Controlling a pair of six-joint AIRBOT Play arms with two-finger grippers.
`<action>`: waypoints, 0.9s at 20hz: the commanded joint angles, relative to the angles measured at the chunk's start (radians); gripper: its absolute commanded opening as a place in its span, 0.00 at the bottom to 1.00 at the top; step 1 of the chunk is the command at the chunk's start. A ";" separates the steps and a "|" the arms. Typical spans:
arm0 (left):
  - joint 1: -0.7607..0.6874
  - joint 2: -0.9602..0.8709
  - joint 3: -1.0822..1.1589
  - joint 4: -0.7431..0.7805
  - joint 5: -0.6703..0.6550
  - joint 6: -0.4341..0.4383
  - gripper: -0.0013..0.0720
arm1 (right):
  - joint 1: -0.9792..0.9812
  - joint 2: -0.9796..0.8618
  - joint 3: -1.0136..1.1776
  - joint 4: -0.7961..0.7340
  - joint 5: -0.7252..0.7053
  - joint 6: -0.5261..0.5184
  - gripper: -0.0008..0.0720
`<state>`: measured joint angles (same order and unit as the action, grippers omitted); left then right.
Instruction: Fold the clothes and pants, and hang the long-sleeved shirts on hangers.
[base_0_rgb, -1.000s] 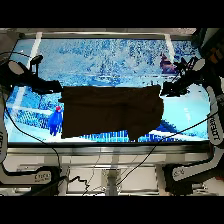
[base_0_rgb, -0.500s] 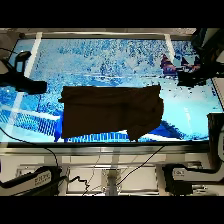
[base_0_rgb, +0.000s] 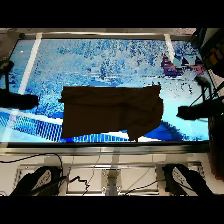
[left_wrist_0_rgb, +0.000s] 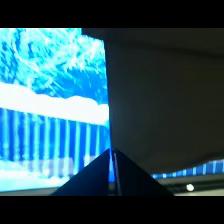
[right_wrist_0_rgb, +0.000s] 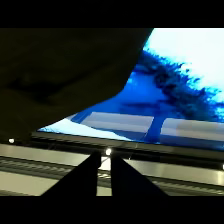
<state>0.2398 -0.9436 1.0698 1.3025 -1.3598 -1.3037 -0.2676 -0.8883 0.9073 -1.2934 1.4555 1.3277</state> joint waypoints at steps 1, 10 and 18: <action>0.006 0.043 -0.176 -0.055 0.017 0.002 0.53 | -0.001 0.071 -0.291 0.016 -0.177 0.062 0.33; 0.006 0.039 -0.259 -0.078 0.093 0.002 0.65 | -0.001 0.058 -0.669 0.550 -0.493 0.019 0.73; 0.006 0.039 -0.259 -0.078 0.128 0.002 0.65 | 0.000 -0.010 -0.717 0.583 -0.677 0.077 0.60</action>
<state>0.2447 -0.9051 0.8116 1.2247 -1.2449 -1.3018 -0.2676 -0.8600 0.2050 -0.7345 0.8616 1.3968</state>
